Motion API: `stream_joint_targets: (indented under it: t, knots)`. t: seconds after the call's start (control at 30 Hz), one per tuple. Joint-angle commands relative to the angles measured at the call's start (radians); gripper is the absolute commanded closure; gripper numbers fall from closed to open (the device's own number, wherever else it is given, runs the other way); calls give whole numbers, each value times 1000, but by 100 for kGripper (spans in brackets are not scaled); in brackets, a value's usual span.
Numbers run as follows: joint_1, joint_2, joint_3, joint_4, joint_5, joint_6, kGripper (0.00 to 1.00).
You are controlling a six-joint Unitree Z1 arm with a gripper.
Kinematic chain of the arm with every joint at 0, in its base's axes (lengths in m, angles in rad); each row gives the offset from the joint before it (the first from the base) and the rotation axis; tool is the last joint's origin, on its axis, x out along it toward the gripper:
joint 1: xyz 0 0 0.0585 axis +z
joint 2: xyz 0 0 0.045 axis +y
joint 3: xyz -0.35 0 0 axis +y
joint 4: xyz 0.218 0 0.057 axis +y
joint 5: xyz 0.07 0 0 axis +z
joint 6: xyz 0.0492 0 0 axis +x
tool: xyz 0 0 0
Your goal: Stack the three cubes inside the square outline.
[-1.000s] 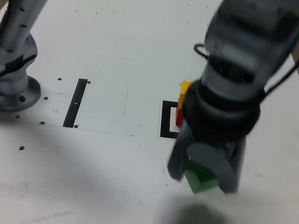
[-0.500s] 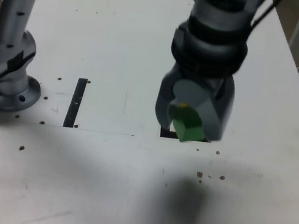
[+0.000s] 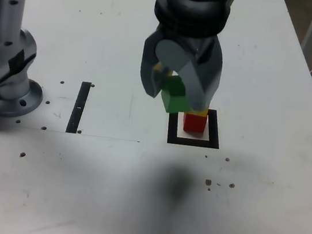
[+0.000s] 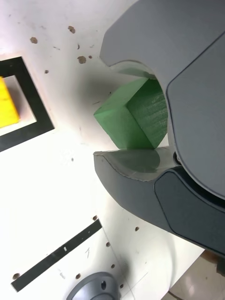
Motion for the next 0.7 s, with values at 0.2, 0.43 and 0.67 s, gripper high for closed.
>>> stream_joint_targets:
  t: [0.2,0.43,0.67]
  knots:
    - [103,-24,-3,7,-10,108,65]
    - [200,-10,-2,9,-9,222,65]
    - [237,13,-9,5,0,273,65]
